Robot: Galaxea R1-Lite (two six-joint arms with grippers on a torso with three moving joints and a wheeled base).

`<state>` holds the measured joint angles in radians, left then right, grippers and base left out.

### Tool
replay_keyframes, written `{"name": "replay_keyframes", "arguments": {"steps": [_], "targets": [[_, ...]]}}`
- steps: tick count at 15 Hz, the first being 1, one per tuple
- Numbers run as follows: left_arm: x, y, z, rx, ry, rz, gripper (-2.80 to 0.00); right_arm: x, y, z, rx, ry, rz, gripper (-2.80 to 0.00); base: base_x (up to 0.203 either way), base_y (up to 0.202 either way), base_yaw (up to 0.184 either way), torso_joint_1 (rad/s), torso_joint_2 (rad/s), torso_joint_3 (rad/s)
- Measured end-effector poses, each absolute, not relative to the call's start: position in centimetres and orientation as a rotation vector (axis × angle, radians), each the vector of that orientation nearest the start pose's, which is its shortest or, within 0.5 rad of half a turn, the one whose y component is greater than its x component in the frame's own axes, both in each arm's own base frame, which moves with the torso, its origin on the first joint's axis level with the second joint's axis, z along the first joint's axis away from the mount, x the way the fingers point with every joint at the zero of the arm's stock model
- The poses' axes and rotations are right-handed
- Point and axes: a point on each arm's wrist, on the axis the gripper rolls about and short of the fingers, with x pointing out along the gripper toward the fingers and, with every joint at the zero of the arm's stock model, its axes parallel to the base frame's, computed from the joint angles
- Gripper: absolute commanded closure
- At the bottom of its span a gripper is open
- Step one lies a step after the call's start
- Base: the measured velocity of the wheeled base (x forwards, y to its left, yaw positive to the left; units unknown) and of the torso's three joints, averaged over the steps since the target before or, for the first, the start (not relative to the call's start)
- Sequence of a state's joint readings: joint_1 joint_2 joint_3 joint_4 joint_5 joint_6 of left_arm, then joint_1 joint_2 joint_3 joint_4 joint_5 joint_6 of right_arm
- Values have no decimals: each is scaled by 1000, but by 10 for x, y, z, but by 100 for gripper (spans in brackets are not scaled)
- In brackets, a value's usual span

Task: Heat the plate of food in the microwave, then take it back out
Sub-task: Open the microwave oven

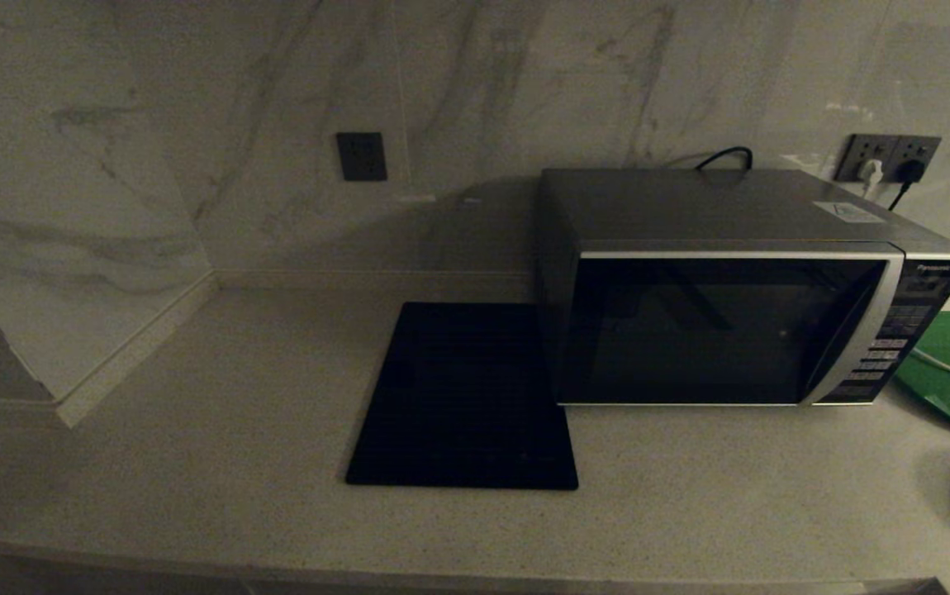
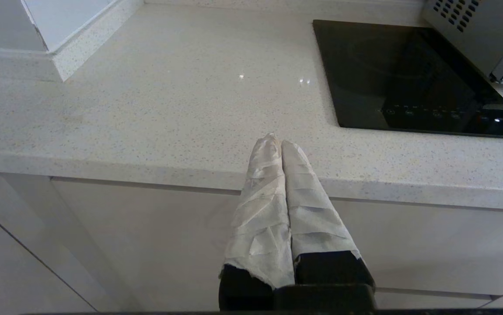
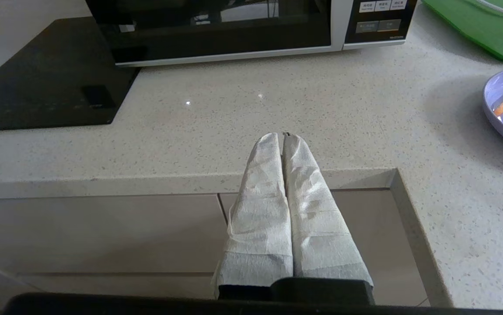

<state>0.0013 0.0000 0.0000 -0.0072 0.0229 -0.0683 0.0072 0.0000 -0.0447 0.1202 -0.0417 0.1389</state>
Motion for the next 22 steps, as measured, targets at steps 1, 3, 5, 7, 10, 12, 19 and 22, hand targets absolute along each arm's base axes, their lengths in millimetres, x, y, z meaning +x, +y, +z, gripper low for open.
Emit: {"name": "replay_keyframes", "arguments": {"steps": [1, 3, 5, 7, 10, 12, 19, 22], "targets": [[-23, 0, 76, -68, -8, 24, 0, -27, -1, 76, 135, 73, -39, 0, 0, 0, 0, 0, 0, 0], [-23, 0, 76, -68, -8, 24, 0, -27, -1, 76, 134, 73, -39, 0, 0, 0, 0, 0, 0, 0], [-23, 0, 76, -68, -8, 24, 0, -27, -1, 76, 135, 70, -39, 0, 0, 0, 0, 0, 0, 0], [-23, 0, 76, -68, -8, 24, 0, -31, -1, 90, 147, 14, -32, 0, 0, 0, 0, 0, 0, 0], [-23, 0, 76, -69, -8, 24, 0, -42, -1, 135, 157, -101, -23, 0, 0, 0, 0, 0, 0, 0], [-23, 0, 76, -68, -8, 24, 0, -42, -2, 173, 162, -134, -59, 0, 0, 0, 0, 0, 0, 0], [-23, 0, 76, -68, -8, 24, 0, 63, -9, 257, 76, -12, -413, 0, 0, 0, 0, 0, 0, 0], [-23, 0, 76, -69, -8, 24, 0, 114, -10, 248, -66, 143, -565, 0, 0, 0, 0, 0, 0, 0]]}}
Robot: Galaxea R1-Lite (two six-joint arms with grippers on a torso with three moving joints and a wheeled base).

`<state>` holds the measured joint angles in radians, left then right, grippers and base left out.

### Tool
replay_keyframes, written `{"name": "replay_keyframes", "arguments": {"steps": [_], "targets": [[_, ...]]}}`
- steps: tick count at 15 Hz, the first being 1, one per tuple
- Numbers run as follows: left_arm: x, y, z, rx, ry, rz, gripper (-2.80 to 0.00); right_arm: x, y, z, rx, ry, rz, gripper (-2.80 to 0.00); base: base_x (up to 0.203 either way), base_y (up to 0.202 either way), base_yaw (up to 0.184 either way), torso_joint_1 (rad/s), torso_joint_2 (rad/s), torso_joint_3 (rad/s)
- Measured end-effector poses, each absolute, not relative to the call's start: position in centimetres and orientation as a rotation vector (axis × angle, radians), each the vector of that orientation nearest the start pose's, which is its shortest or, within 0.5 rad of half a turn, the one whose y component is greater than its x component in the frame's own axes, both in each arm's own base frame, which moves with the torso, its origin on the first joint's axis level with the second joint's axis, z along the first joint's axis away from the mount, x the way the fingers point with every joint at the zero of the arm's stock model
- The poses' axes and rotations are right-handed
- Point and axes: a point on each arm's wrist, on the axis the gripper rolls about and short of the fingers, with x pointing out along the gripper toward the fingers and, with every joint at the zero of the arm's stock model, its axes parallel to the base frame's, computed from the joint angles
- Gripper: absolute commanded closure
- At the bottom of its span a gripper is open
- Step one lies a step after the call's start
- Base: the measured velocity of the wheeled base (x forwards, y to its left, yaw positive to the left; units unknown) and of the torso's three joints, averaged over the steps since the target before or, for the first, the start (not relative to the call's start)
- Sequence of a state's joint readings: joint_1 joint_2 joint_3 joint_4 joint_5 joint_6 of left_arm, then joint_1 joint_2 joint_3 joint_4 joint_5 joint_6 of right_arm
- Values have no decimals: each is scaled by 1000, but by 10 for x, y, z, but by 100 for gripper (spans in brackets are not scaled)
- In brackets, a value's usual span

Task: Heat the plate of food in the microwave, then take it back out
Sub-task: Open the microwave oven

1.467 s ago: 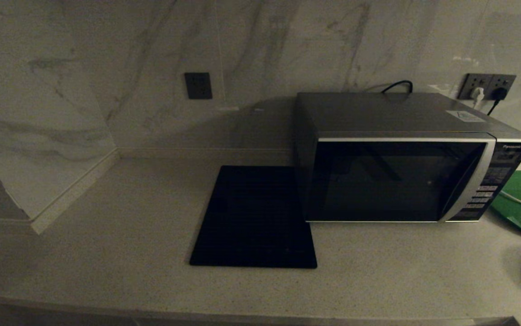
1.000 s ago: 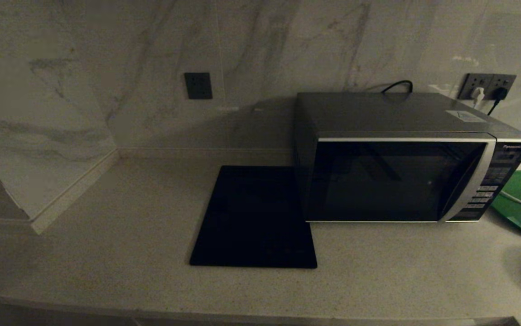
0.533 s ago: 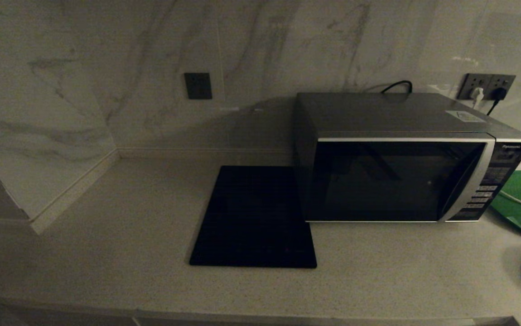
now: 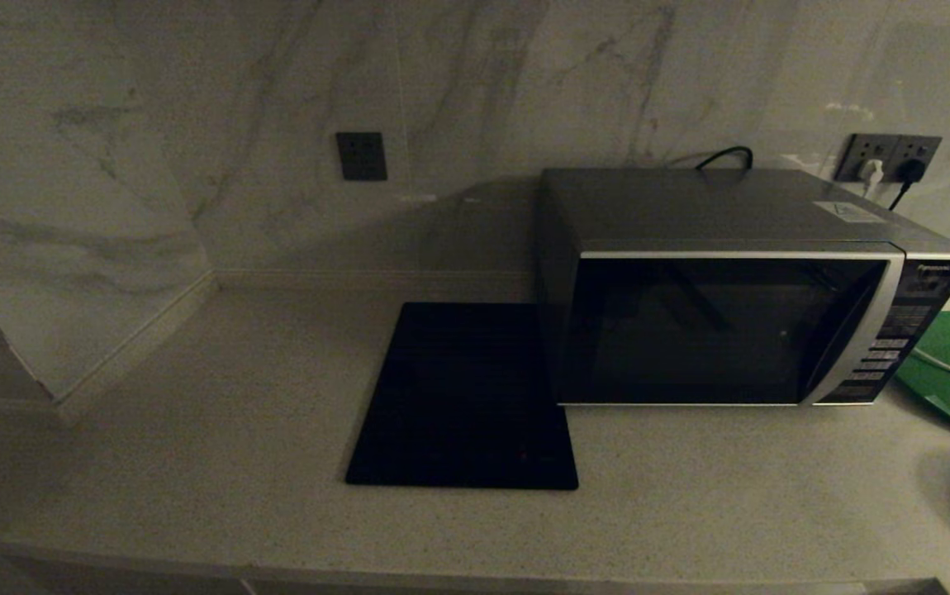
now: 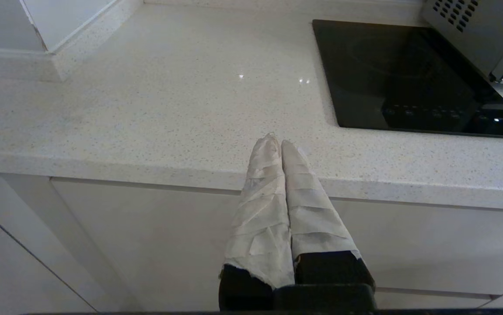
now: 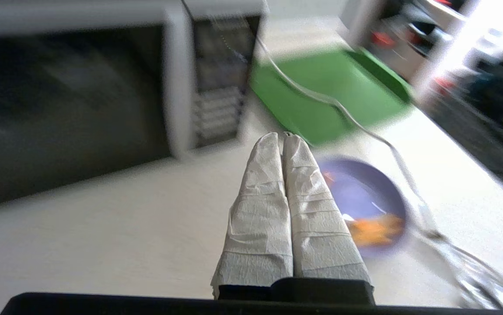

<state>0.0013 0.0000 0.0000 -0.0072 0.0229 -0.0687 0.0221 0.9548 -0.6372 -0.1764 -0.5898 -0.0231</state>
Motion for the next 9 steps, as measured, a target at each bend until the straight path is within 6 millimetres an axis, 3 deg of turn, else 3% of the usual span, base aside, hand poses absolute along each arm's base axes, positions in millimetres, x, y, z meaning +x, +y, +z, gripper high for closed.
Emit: {"name": "replay_keyframes", "arguments": {"steps": [4, 9], "targets": [[-23, 0, 76, -68, -8, 23, 0, 173, -7, 219, -166, 333, -691, 0, 0, 0, 0, 0, 0, 0], [-23, 0, 76, -68, -8, 24, 0, 240, 13, 193, -206, 352, -805, 0, 0, 0, 0, 0, 0, 0]]}}
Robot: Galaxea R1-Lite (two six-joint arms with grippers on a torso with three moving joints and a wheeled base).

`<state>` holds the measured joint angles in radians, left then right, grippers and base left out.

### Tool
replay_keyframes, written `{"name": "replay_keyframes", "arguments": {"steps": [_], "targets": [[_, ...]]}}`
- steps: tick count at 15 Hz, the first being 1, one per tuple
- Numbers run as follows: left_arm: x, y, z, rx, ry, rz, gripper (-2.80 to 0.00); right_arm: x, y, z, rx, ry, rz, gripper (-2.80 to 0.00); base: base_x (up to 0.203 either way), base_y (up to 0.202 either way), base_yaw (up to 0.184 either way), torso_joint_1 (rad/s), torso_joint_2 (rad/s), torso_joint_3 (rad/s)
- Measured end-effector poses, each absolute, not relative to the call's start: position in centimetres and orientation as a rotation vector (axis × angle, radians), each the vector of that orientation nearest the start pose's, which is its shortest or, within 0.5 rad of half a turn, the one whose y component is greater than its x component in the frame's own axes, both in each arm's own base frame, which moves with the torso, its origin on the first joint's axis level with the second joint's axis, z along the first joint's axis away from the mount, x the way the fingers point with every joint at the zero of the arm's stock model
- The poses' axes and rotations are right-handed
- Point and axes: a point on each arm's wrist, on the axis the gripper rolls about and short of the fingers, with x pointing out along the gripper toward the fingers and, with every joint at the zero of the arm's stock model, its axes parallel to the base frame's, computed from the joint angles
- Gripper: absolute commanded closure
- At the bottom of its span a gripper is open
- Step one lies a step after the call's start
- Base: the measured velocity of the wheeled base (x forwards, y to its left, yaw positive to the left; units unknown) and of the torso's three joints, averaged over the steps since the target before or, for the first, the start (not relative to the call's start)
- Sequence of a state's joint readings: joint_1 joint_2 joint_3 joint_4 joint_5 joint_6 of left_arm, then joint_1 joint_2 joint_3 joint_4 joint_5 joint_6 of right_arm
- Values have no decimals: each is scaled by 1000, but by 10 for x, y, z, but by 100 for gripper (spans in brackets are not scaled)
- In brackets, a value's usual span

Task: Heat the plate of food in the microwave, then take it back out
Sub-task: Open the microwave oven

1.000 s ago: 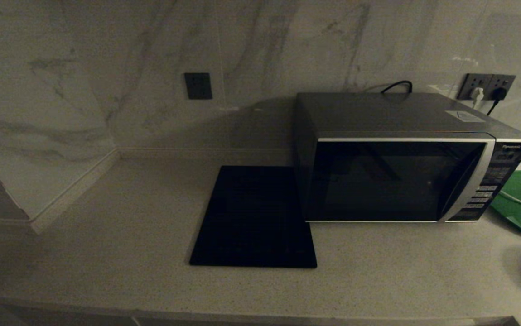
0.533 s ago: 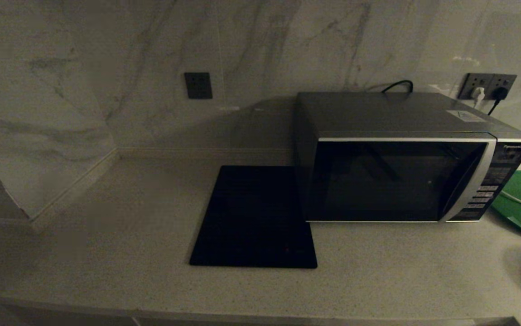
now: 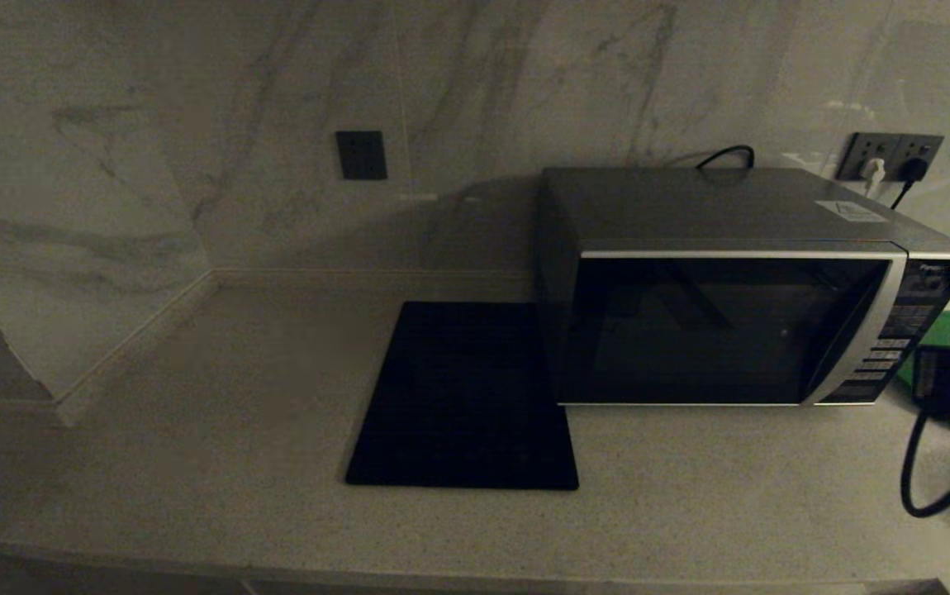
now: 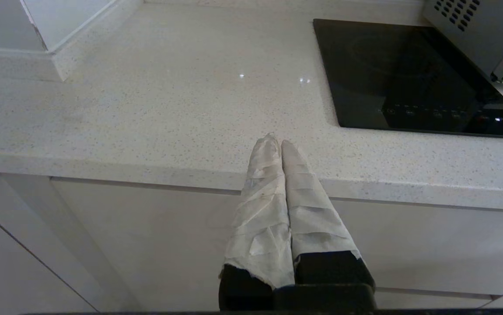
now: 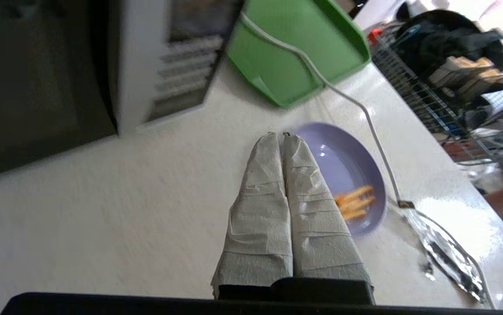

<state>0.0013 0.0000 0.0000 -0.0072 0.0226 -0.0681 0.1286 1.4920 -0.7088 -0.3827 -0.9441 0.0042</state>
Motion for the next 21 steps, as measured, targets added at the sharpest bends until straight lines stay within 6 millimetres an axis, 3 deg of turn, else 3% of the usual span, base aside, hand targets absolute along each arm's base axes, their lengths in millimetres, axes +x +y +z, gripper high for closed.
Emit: {"name": "replay_keyframes", "arguments": {"steps": [5, 10, 19, 20, 21], "targets": [[-23, 0, 76, -68, -8, 24, 0, 282, 37, 180, -194, 336, -829, 0, 0, 0, 0, 0, 0, 0], [-23, 0, 76, -68, -8, 23, 0, 296, 43, 162, -225, 383, -813, 0, 0, 0, 0, 0, 0, 0], [-23, 0, 76, -68, -8, 24, 0, 321, 47, 151, -174, 372, -828, 0, 0, 0, 0, 0, 0, 0], [-23, 0, 76, -68, -8, 24, 0, 322, 47, 150, -174, 374, -828, -280, 0, 0, 0, 0, 0, 0], [-23, 0, 76, -68, -8, 24, 0, 322, 47, 149, -176, 376, -828, -280, 0, 0, 0, 0, 0, 0]]}}
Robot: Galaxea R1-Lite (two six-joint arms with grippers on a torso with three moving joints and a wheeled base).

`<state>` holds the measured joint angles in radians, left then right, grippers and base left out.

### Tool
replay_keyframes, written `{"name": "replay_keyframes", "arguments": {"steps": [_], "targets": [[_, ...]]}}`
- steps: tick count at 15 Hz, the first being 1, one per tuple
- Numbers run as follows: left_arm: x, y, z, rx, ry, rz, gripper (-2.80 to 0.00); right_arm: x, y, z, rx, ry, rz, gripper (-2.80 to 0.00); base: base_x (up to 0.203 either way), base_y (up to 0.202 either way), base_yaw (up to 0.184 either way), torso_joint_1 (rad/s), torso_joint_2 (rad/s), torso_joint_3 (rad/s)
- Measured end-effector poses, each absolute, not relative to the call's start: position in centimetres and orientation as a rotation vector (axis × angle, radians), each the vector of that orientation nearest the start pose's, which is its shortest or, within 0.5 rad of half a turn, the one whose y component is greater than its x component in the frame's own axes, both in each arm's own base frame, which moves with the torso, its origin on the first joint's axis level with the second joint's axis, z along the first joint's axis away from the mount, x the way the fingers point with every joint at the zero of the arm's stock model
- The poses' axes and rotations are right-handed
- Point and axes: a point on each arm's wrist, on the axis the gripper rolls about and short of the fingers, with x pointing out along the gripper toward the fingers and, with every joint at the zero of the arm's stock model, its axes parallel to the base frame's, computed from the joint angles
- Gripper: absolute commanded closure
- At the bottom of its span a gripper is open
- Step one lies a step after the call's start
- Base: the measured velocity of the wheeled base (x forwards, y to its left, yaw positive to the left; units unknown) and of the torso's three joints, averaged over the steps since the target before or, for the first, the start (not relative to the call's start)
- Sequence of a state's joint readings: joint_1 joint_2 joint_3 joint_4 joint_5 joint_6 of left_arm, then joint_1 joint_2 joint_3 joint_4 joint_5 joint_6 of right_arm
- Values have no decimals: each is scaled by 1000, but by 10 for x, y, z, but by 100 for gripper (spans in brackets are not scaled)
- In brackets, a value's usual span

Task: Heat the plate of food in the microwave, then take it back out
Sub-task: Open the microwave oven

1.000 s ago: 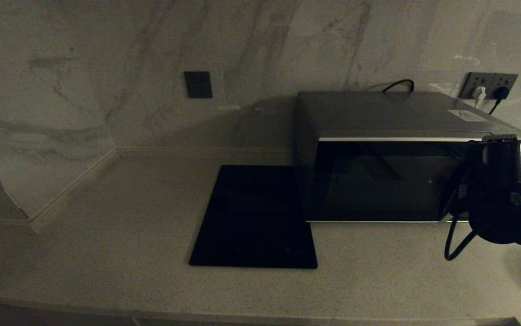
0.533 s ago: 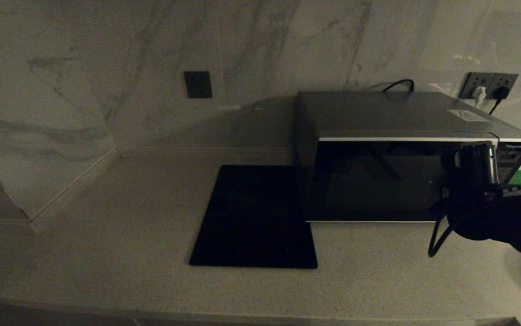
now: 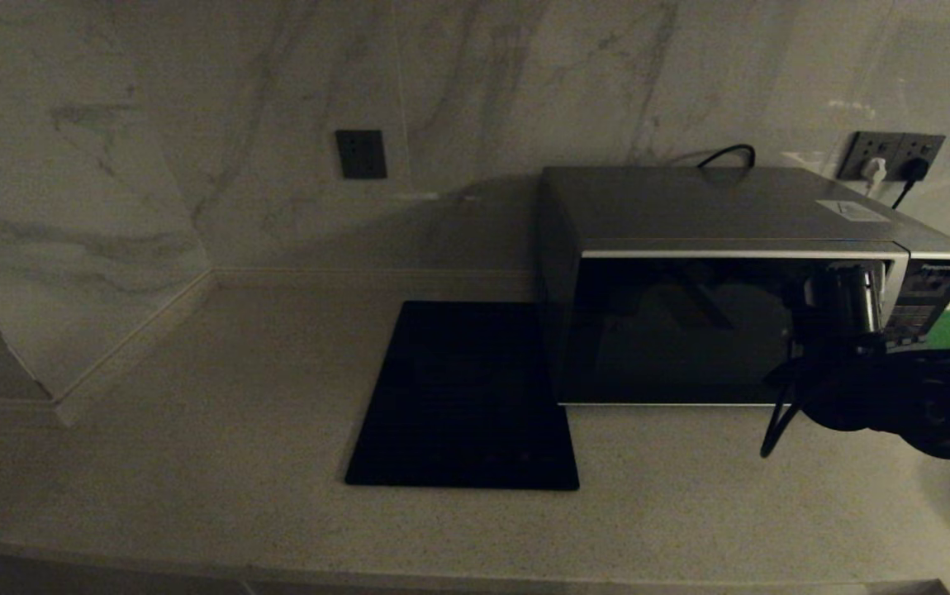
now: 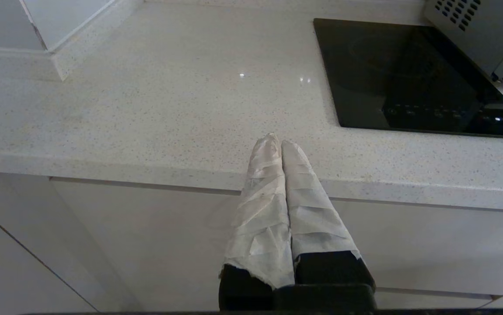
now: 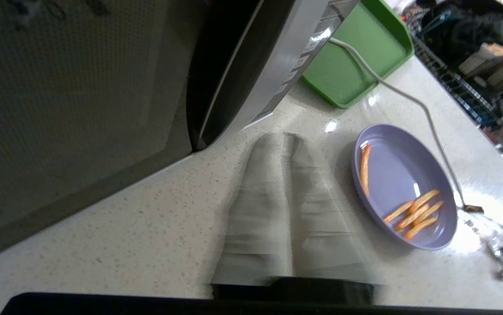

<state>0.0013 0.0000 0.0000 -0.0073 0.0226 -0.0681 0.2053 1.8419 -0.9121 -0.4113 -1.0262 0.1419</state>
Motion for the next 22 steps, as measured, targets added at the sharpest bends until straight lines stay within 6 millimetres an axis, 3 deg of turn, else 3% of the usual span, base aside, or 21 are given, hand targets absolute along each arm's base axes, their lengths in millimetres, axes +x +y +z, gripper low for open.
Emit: {"name": "replay_keyframes", "arguments": {"steps": [6, 10, 22], "targets": [[-23, 0, 76, -68, -8, 23, 0, 330, 46, 149, -149, 358, -846, -280, 0, 0, 0, 0, 0, 0], [-23, 0, 76, -68, -8, 24, 0, 344, 30, 152, -97, 316, -942, -280, 0, 0, 0, 0, 0, 0], [-23, 0, 76, -68, -8, 24, 0, 360, 5, 131, -68, 339, -1026, -280, 0, 0, 0, 0, 0, 0]]}}
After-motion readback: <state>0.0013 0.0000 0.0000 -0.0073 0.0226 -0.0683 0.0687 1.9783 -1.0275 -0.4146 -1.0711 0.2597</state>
